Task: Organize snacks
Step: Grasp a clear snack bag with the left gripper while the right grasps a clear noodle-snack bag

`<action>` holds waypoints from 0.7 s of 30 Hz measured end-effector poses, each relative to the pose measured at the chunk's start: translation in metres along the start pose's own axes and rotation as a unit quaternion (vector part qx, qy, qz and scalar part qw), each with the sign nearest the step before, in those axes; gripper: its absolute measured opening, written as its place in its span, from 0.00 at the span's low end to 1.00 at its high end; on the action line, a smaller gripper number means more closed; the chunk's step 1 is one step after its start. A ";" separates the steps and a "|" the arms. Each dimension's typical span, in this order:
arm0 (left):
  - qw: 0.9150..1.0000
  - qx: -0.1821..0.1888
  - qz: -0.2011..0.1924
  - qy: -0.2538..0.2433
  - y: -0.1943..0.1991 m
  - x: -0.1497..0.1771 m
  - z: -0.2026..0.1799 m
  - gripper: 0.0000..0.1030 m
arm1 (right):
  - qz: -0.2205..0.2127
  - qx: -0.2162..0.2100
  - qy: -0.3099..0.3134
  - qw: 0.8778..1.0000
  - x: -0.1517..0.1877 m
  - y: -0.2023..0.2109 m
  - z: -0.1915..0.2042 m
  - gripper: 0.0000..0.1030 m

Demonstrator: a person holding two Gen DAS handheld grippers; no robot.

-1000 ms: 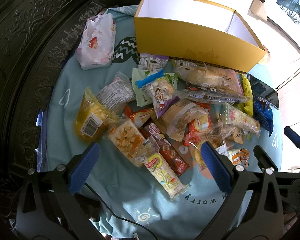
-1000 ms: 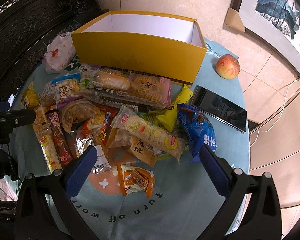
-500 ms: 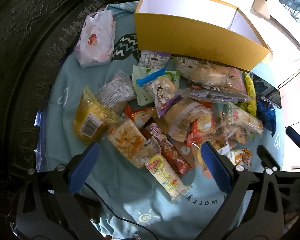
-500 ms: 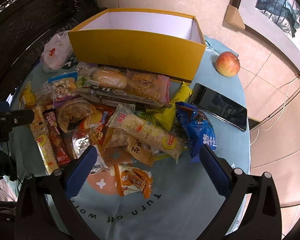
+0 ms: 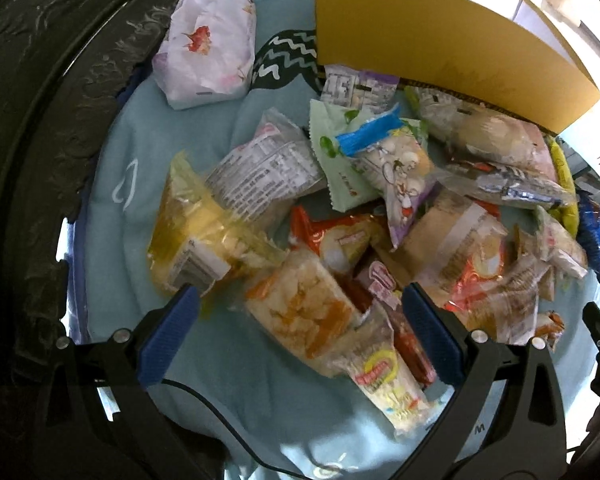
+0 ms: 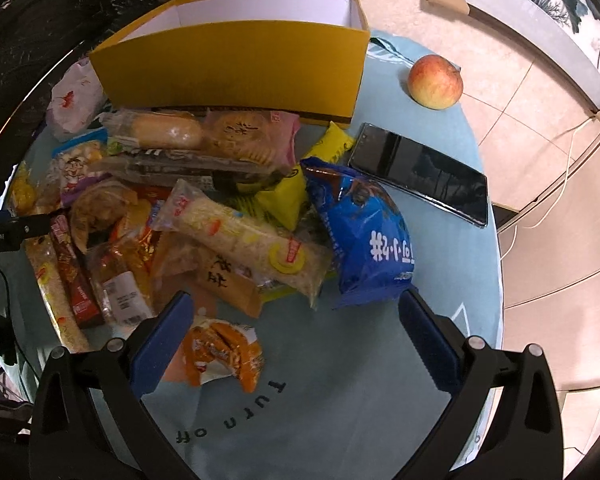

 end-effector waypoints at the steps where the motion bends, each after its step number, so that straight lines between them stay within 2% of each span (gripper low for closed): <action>1: 1.000 0.001 0.004 0.000 -0.002 -0.001 -0.001 0.98 | -0.002 -0.002 0.003 1.000 -0.001 -0.001 -0.001 0.99; 8: 1.000 -0.004 0.022 -0.011 -0.019 -0.007 -0.009 0.98 | -0.017 -0.024 0.043 0.999 -0.009 -0.009 0.006 0.99; 15: 1.000 0.000 0.027 -0.006 -0.025 -0.011 -0.013 0.98 | -0.016 -0.008 0.080 0.997 -0.021 -0.019 0.003 0.98; 19: 0.999 0.012 0.031 -0.002 -0.021 -0.008 -0.009 0.98 | -0.036 -0.017 0.138 0.990 -0.033 -0.015 0.024 0.83; 21: 0.999 0.014 0.030 -0.001 -0.019 -0.006 -0.005 0.98 | -0.032 -0.022 0.170 0.985 -0.037 -0.020 0.035 0.79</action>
Point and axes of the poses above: each gripper's, at about its wrist camera, not at the fingertips, and y roughly against the way its jaws point, z to its left, x to its underside, the point moved 5 cm from there along -y, roughly the way its jaws point, and after that the axes turned 14 degrees about y, right-handed, at the moved point
